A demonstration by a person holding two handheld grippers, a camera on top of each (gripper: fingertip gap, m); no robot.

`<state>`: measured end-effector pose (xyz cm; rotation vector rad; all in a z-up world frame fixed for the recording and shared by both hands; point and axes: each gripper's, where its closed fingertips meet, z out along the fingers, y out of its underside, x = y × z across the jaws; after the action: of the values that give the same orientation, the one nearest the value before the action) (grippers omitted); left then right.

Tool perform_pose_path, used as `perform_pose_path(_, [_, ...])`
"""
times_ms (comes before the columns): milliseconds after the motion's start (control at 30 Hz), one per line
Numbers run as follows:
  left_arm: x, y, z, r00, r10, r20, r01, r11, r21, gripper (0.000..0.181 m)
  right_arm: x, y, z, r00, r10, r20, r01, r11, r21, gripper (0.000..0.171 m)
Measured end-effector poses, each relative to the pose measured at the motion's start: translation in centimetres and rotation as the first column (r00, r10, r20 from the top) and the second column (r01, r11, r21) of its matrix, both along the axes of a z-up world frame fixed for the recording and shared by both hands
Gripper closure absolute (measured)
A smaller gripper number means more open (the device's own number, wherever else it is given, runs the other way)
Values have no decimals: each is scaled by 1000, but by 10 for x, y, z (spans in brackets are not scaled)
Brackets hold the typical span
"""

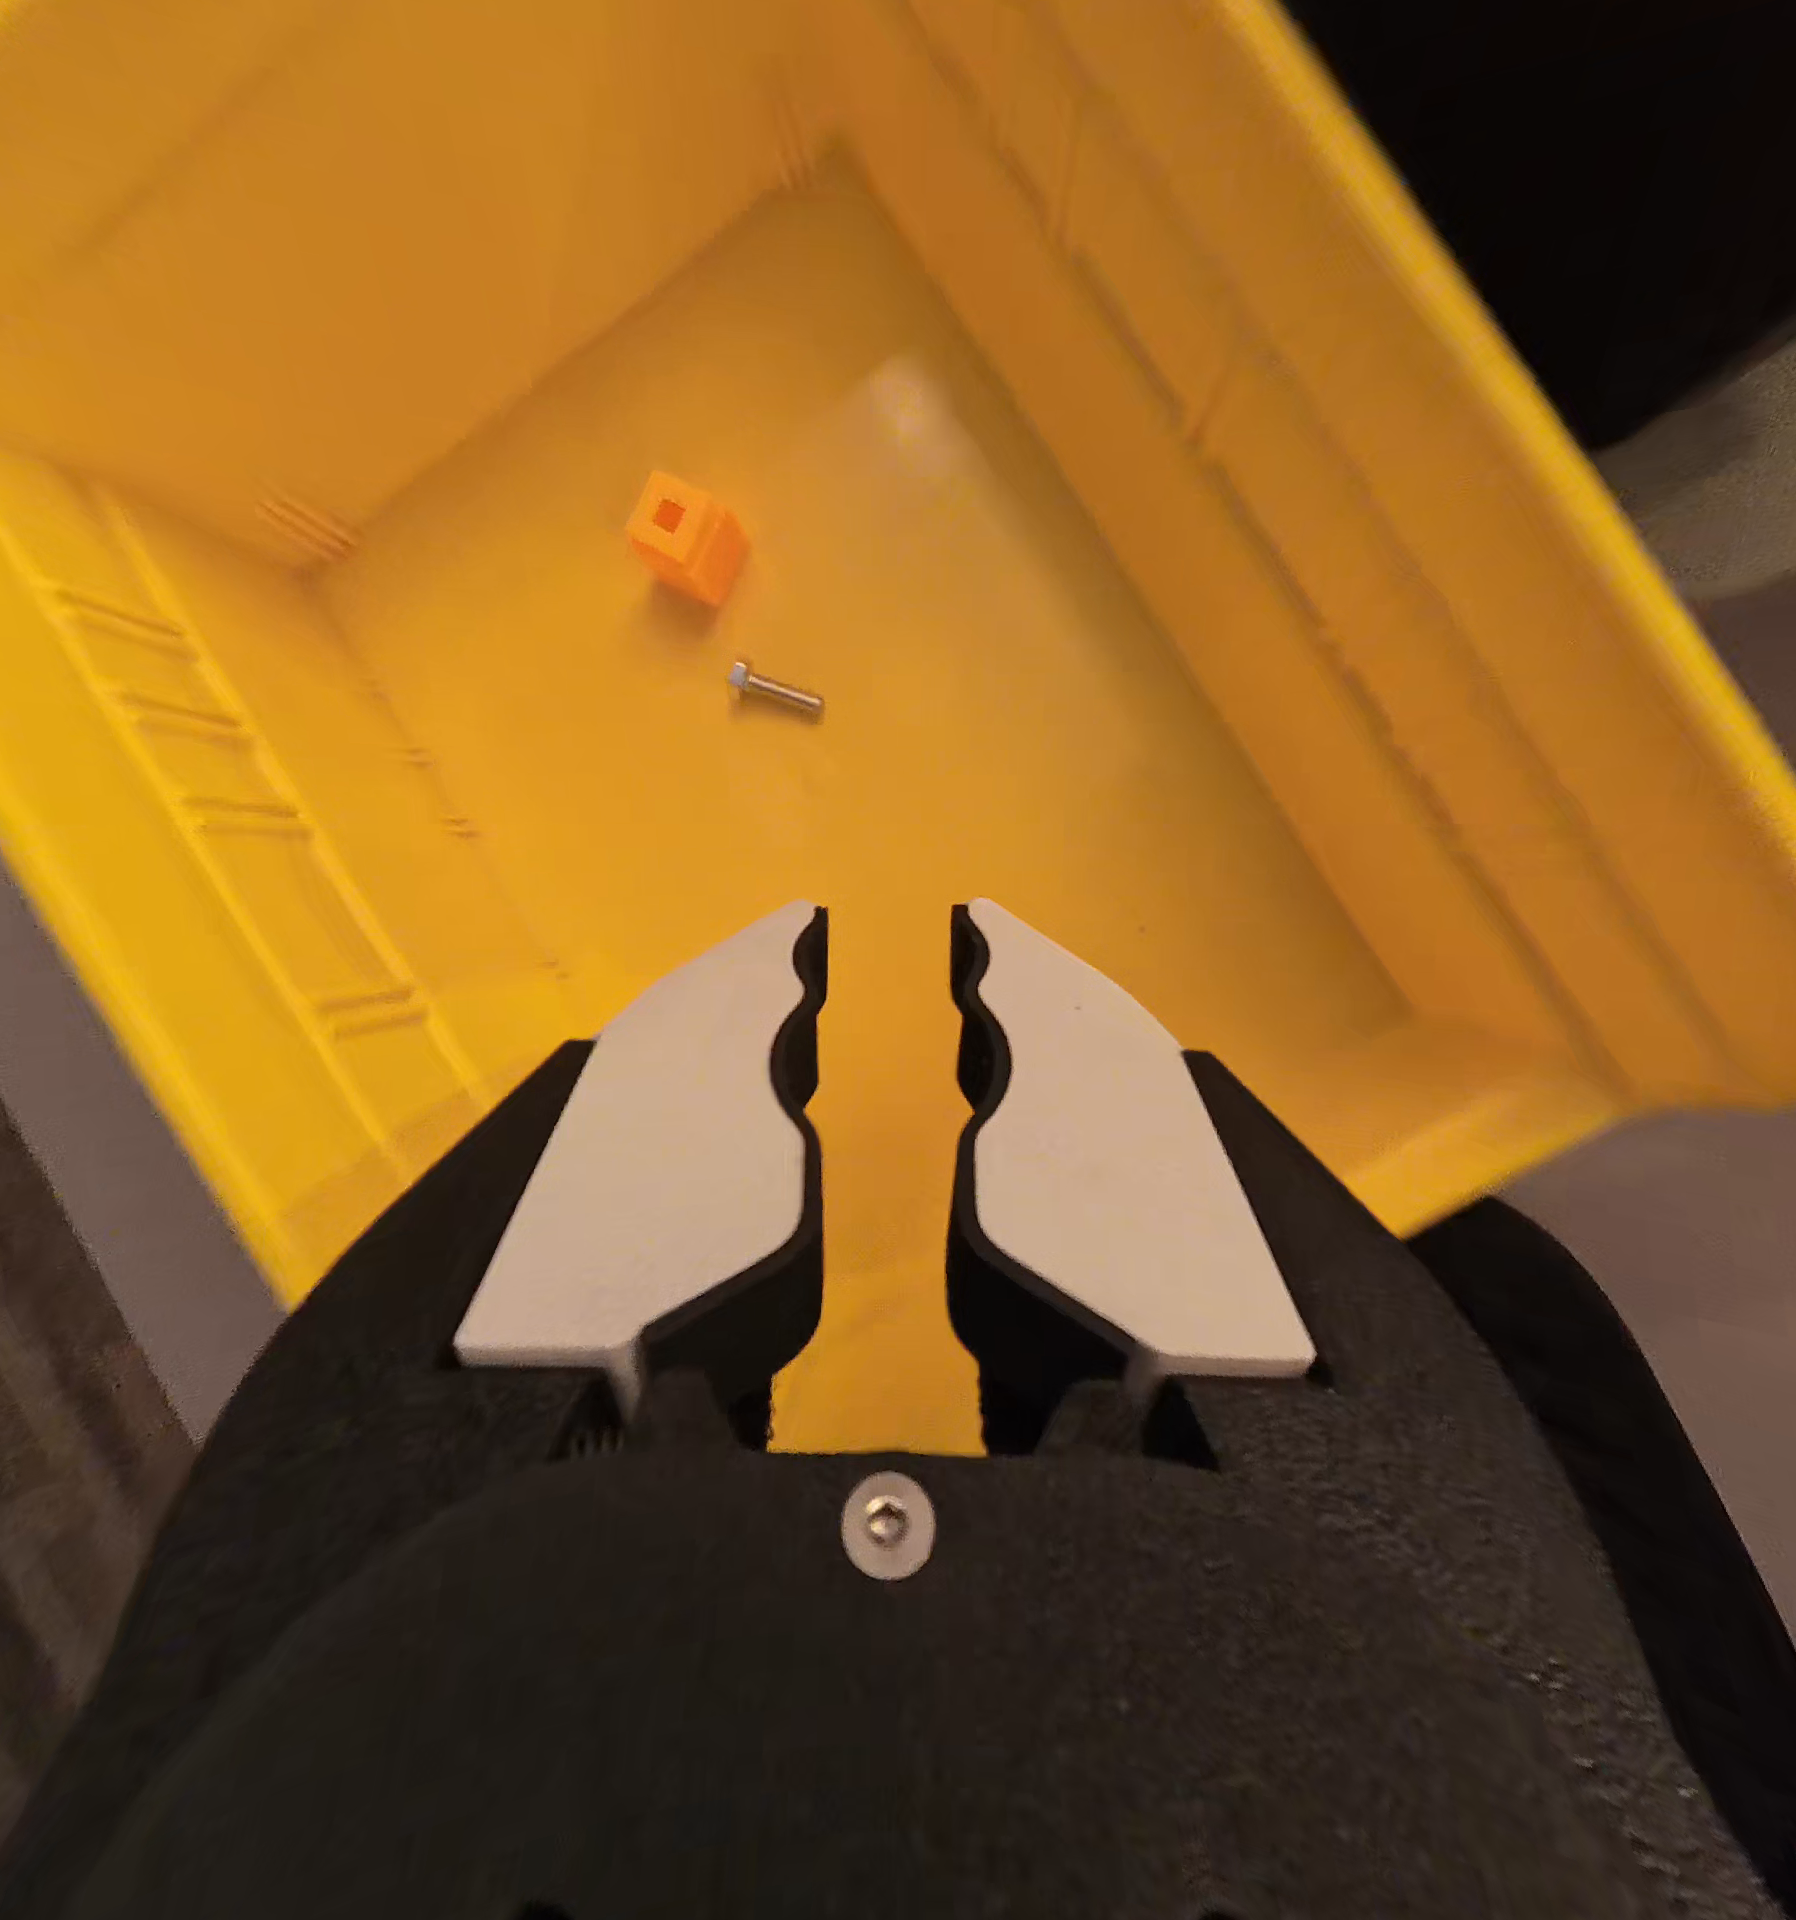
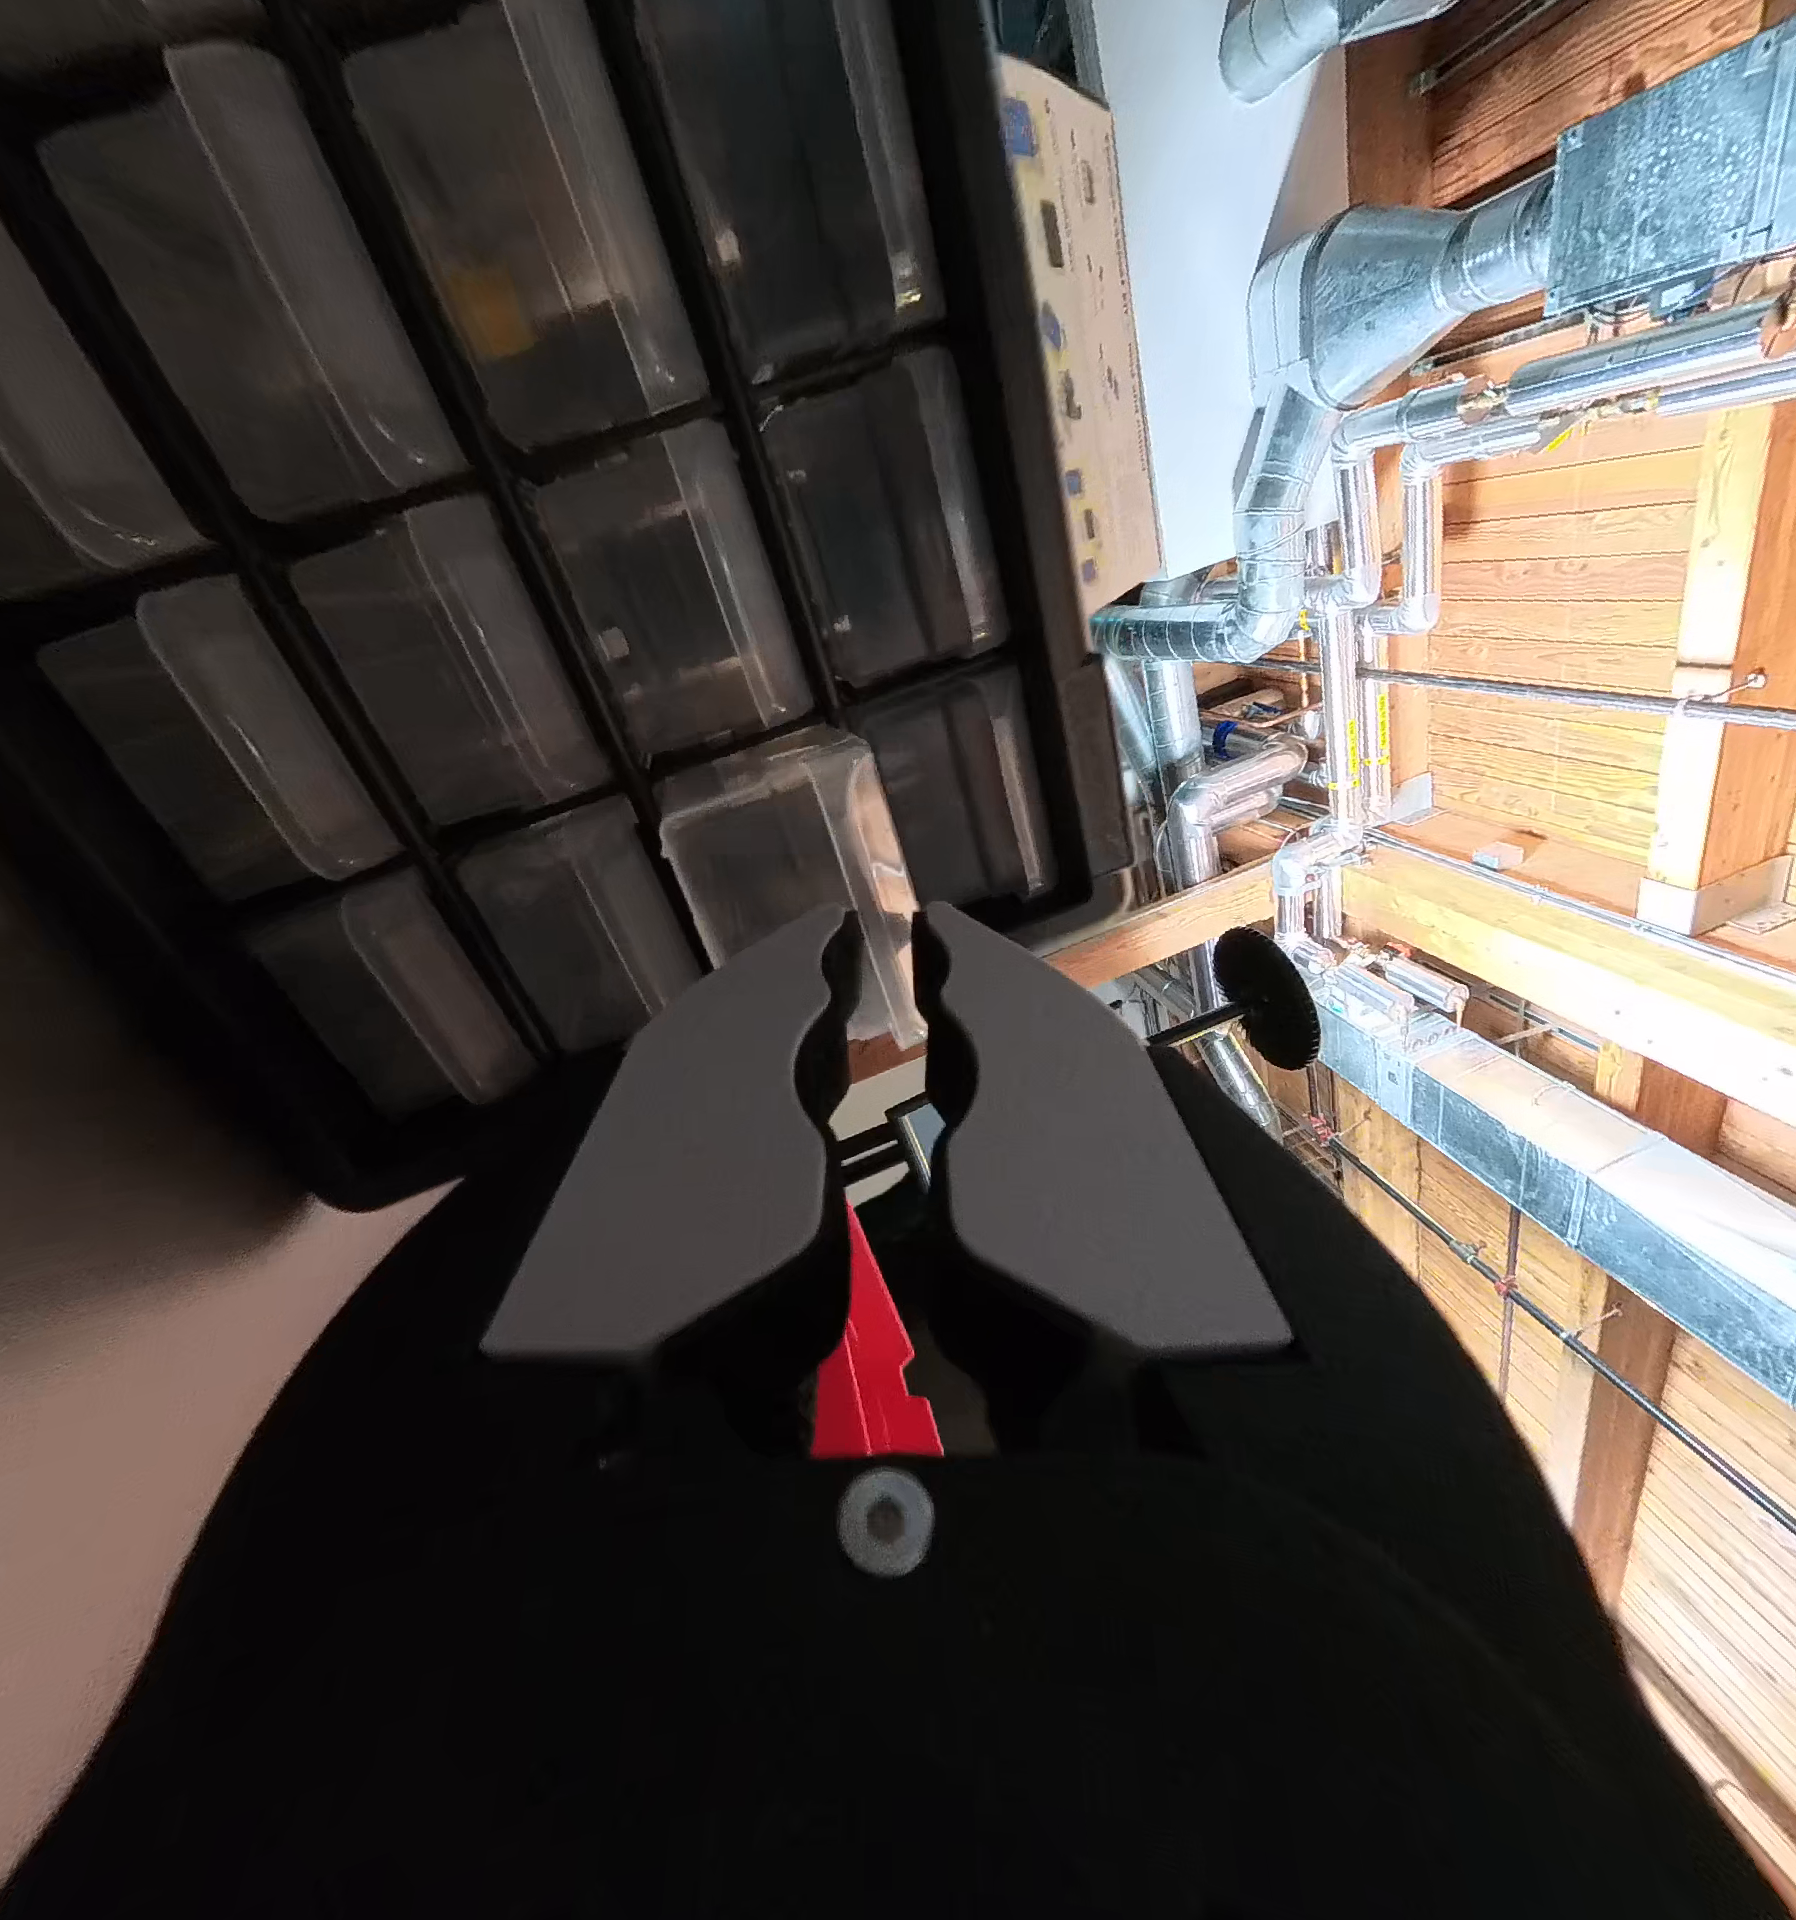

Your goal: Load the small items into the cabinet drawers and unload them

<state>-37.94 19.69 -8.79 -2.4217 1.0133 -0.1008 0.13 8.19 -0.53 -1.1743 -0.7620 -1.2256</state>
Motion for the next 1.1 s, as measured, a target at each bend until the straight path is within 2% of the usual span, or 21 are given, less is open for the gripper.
perform_pose_path(67, [1,18,-17,999,34,-26,-35,998,-57,156,-1,-6,0,1000,5,1,-5,1000,3,161])
perform_pose_path(200, [1,47,-44,982,185,-22,-186,964,-188,153,-2,-7,1,1000,10,-5,-10,1000,5,161])
perform_pose_path(333, [15,61,-52,966,257,22,-244,939,-242,156,-2,-7,1,1000,23,-16,-23,1000,0,161])
perform_pose_path(400, [15,64,-56,960,280,-15,-275,929,-248,156,-2,-7,1,999,27,-19,-27,1000,-3,161])
perform_pose_path(533, [11,65,-63,950,293,-108,-311,915,-256,154,-2,-6,1,999,31,-31,-32,999,-12,161])
perform_pose_path(600, [12,65,-64,952,275,-135,-302,918,-256,165,-2,-6,1,999,33,-33,-34,999,-16,161])
perform_pose_path(700, [9,62,-64,956,232,-179,-272,929,-250,166,-1,-6,1,999,33,-37,-34,999,-23,161])
perform_pose_path(733, [7,60,-63,955,216,-203,-263,932,-249,176,-1,-7,1,999,34,-39,-35,999,-25,161])
perform_pose_path(767, [5,58,-62,955,201,-218,-252,937,-241,176,-1,-7,0,999,33,-41,-34,999,-26,161])
perform_pose_path(933, [4,43,-36,969,144,-198,-180,967,-177,176,-2,-7,0,998,32,-45,-34,999,-30,160])
perform_pose_path(1033, [24,22,2,987,76,-138,-92,989,-112,176,-1,-7,0,998,32,-53,-34,999,-31,160])
perform_pose_path(1100, [58,-4,39,997,-34,-68,30,998,-53,176,-2,-7,0,998,32,-51,-33,999,-29,161])
